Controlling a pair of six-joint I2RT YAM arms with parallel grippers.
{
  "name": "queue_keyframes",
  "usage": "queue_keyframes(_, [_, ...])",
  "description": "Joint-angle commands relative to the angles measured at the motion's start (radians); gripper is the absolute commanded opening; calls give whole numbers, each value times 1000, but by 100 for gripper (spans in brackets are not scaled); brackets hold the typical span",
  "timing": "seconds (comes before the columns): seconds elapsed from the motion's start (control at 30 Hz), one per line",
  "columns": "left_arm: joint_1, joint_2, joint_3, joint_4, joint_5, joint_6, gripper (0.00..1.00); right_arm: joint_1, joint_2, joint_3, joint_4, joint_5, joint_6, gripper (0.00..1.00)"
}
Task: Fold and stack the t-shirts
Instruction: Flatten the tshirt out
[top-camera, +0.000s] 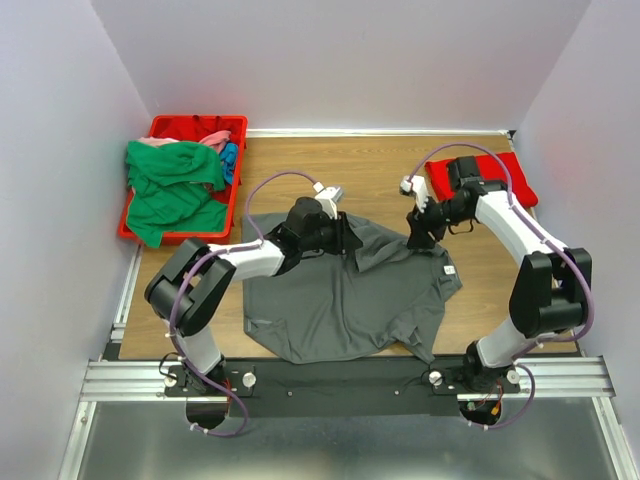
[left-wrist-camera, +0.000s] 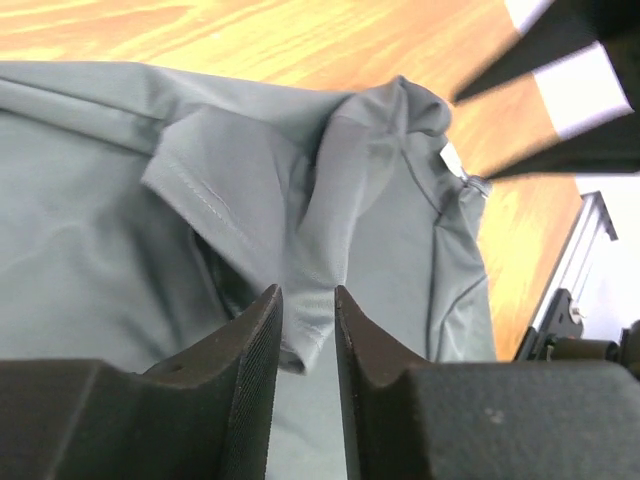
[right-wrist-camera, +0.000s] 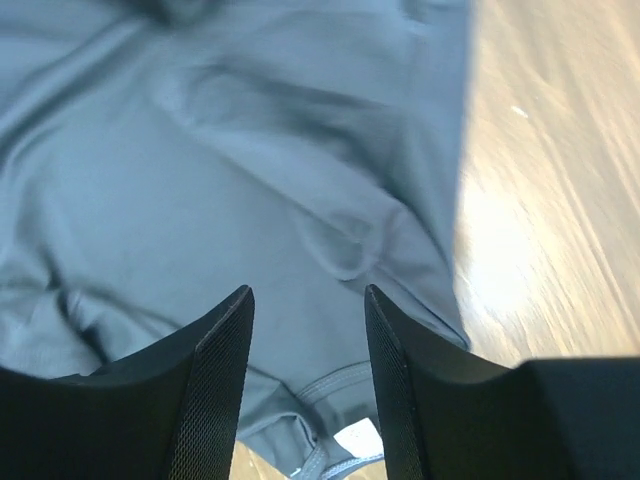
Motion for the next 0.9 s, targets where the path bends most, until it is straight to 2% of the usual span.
queue_keyframes(0.0, [22, -50, 9, -44, -50, 37, 36, 54, 22, 35, -237, -159, -303, 56])
queue_keyframes(0.07, [33, -62, 16, -84, -76, 52, 36, 106, 29, 20, -262, -166, -351, 56])
queue_keyframes(0.13, [44, -101, 10, -117, -116, 72, 36, 213, 23, -25, -238, -121, -381, 56])
queue_keyframes(0.2, [67, -174, -7, -165, -166, 93, 40, 323, -1, -67, -128, -25, -314, 55])
queue_keyframes(0.3, [99, -329, -30, -260, -294, 158, 49, 417, -38, -95, 3, 66, -249, 54])
queue_keyframes(0.37, [113, -425, -43, -306, -346, 211, 55, 452, -52, -98, 60, 118, -224, 54])
queue_keyframes(0.4, [125, -526, -52, -349, -433, 227, 58, 475, -61, -100, 110, 165, -203, 55])
queue_keyframes(0.47, [137, -678, -73, -383, -517, 279, 66, 494, -63, -100, 179, 209, -181, 55])
queue_keyframes(0.57, [148, -807, -101, -453, -607, 313, 74, 525, -40, -105, 238, 288, -155, 58])
queue_keyframes(0.7, [159, -975, -125, -571, -651, 314, 76, 552, 3, -120, 285, 357, -147, 59])
queue_keyframes(0.87, [160, -1081, -176, -644, -653, 273, 75, 571, 54, -106, 314, 416, -128, 56])
